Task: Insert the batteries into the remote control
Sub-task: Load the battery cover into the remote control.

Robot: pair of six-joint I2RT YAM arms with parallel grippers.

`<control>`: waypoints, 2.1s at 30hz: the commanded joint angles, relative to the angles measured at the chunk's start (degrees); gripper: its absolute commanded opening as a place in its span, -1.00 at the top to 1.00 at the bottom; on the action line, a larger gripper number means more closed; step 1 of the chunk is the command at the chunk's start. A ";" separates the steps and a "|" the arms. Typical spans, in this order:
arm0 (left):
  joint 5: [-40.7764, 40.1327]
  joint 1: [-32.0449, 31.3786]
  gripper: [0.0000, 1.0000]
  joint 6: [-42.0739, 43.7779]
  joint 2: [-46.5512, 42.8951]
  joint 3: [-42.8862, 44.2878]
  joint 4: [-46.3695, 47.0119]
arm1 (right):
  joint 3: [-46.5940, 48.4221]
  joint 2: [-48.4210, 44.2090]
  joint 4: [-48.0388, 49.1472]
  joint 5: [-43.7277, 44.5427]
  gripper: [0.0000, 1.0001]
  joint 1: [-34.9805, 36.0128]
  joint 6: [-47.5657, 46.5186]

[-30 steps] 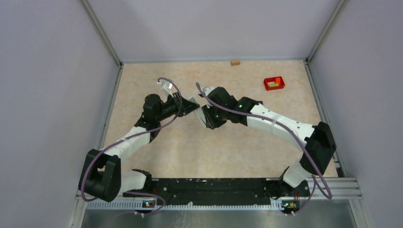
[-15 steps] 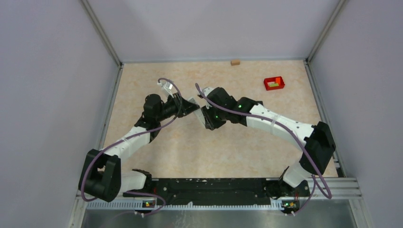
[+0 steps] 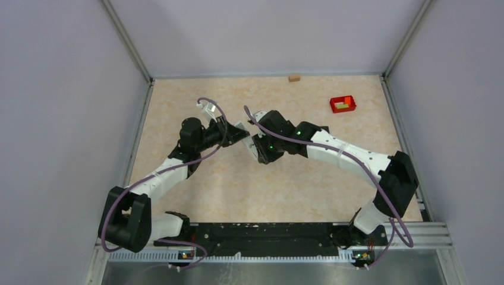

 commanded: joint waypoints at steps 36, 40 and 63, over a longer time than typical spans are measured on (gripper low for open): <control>4.71 -0.37 1.00 -5.06 -0.17 0.34 5.58 | 8.04 3.38 2.88 0.86 0.62 0.85 1.95; 4.69 -0.40 1.00 -5.28 -0.10 -0.14 6.70 | 8.19 3.33 3.53 -1.42 0.61 0.84 2.20; 7.64 -0.36 1.00 -4.51 -1.73 -1.46 11.98 | 3.65 -0.89 7.69 -9.07 0.59 -2.31 3.92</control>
